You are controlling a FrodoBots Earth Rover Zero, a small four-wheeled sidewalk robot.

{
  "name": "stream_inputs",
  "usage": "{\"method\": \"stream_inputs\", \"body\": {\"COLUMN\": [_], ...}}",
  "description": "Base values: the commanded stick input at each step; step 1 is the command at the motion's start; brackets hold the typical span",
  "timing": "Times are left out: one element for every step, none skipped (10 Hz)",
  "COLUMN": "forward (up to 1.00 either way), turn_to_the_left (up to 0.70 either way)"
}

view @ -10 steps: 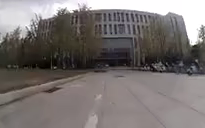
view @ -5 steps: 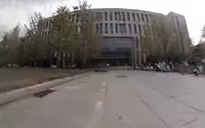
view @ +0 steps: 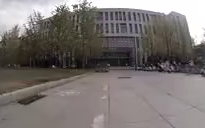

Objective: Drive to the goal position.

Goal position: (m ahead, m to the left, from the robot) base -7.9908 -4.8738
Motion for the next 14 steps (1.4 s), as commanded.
{"method": "stream_inputs", "body": {"forward": [1.00,1.00,1.00,1.00,1.00,1.00,1.00,1.00,1.00,1.00,1.00,1.00,1.00,1.00], "turn_to_the_left": [-0.01,-0.01,-0.01,-0.08,-0.23,-0.38,-0.31,-0.11,0.01,0.02,0.02,0.02,0.02,0.02]}}
